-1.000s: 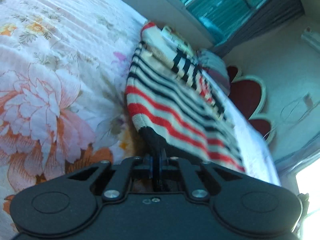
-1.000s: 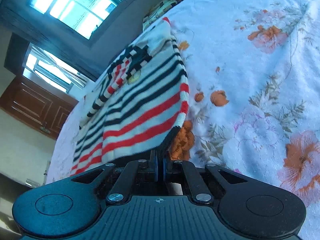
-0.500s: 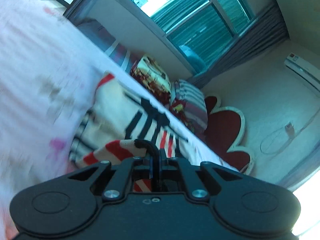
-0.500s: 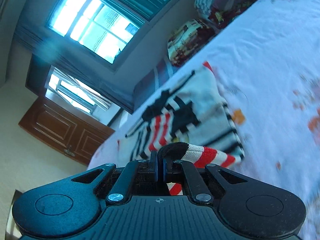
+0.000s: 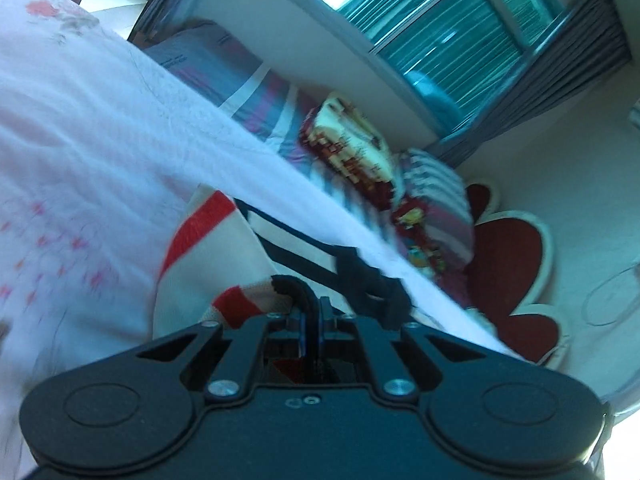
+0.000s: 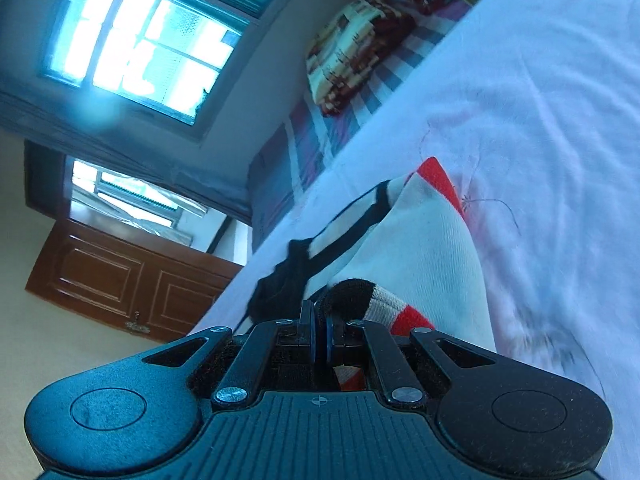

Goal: Fold small clothes
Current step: 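Lay the hem onto the black collar and open both grippers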

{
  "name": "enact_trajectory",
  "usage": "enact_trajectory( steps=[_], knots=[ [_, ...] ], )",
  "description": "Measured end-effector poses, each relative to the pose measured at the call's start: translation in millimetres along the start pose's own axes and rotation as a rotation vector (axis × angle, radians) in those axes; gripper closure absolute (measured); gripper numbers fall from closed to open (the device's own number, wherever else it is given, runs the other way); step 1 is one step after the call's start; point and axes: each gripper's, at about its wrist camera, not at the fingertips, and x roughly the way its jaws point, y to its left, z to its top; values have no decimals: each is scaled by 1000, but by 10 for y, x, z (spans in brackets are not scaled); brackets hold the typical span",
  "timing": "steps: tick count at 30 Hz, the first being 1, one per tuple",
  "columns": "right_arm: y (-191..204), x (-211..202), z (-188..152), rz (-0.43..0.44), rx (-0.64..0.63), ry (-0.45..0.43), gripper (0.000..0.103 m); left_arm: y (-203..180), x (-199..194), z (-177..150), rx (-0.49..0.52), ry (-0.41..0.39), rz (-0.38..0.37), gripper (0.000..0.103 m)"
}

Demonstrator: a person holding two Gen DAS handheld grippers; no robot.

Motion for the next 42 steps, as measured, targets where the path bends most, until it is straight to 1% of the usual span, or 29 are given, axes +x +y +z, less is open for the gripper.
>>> enact_trajectory(
  steps=[2,3,4,5,6,7,8,10,13,15,16,17,18,19,21,22,23,24,27,30,32,34,35,37,38,39,40,41,42],
  knots=[
    [-86,192,119,23,-26,-12,99,45,174,71,20,15,-5,96],
    [-105,266,164,25,-41,-21,96,51,236,104,38,15,8,90],
    [-106,336,208,9,-58,-27,71,50,273,127,53,2,21,83],
    [-100,370,228,-8,-83,-46,35,59,285,147,59,-13,20,64],
    [-84,362,225,-17,-122,-87,30,56,275,163,63,-38,15,43],
    [-74,353,229,-12,-149,-113,30,55,259,177,71,-73,20,39],
    [-70,338,236,-6,-153,-125,30,46,248,207,78,-95,14,39],
    [-59,306,243,-6,-179,-148,30,53,236,249,85,-100,-3,41],
    [54,296,173,-41,-282,-130,31,-67,249,263,218,-85,28,42],
    [146,364,84,-85,-382,-99,31,-174,348,255,321,-49,72,42],
    [187,426,23,-116,-431,-79,38,-205,400,243,359,-26,83,43],
    [214,497,-24,-149,-476,-57,48,-244,467,221,399,2,99,49],
    [244,621,-103,-186,-526,-29,51,-285,537,194,443,27,126,59],
    [262,712,-178,-225,-575,-10,58,-325,593,154,489,44,160,64],
    [297,850,-359,-310,-700,-11,66,-352,640,57,548,43,220,71],
    [316,888,-419,-337,-736,-17,76,-375,643,16,573,29,239,75],
    [322,908,-475,-358,-757,-27,98,-380,640,0,584,15,253,89],
    [311,910,-516,-355,-765,-32,100,-376,610,-4,575,-1,241,99],
    [309,857,-562,-371,-775,-109,100,-448,486,-18,565,-77,244,99],
    [299,766,-493,-353,-737,-202,100,-537,400,18,552,-150,244,99],
    [242,818,-469,-394,-721,-191,100,-542,484,63,549,-150,295,99],
    [107,963,-458,-463,-705,-139,100,-439,651,80,529,-92,346,99],
    [49,982,-464,-455,-686,-136,100,-362,714,67,504,-69,361,98],
    [37,969,-448,-447,-653,-136,100,-363,718,84,500,-67,359,95],
    [48,971,-445,-450,-660,-130,99,-371,718,95,504,-62,366,89],
    [72,960,-462,-455,-671,-133,97,-375,697,110,500,-68,376,73],
    [130,912,-467,-458,-685,-149,83,-380,646,128,485,-77,374,65],
    [193,858,-508,-452,-706,-178,73,-412,554,123,473,-111,363,58],
    [273,810,-541,-434,-734,-199,72,-476,470,81,481,-162,353,54]
  ],
)
